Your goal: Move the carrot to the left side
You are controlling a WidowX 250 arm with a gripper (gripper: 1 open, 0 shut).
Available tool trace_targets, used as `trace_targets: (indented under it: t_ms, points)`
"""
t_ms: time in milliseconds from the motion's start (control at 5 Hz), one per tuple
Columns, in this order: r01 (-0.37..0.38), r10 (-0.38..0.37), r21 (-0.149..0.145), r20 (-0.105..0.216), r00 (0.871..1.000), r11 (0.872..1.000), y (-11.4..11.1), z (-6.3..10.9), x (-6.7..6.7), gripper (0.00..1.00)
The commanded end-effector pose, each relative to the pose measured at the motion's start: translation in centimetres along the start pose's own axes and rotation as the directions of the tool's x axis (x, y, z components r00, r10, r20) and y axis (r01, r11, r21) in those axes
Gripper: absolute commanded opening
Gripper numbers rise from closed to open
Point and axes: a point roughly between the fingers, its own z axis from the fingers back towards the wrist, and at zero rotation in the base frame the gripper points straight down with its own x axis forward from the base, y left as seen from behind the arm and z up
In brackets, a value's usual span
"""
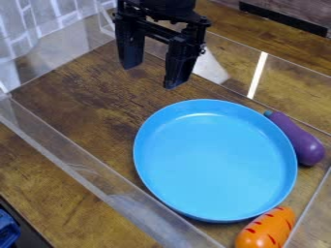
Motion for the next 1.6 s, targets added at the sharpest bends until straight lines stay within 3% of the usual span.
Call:
trace_targets:
  t_ms: [0, 400, 800, 1000, 1200, 1400]
  points:
    - [0.005, -0.005, 0.0, -0.013, 1.0, 1.0, -0.6, -1.3, 0.3, 1.0]
    - [0.119, -0.119, 0.002, -0.031, 0.992, 0.993, -1.9, -2.1, 0.3, 1.0]
    - [0.263, -0.262, 0.002, -0.048, 0.964, 0.965, -3.9, -2.8, -0.1, 1.0]
    - [0.206, -0.206, -0.016, -0.041, 0.978, 0.979, -6.3, -3.0, -0.7, 1.0]
    - [0.154, -0.154, -0.045, -0.011, 0.988, 0.987, -10.6, -3.8, -1.1, 1.0]
    - [0.151, -0.151, -0.066, -0.004, 0.988, 0.986, -14.4, -4.0, -0.2, 1.0]
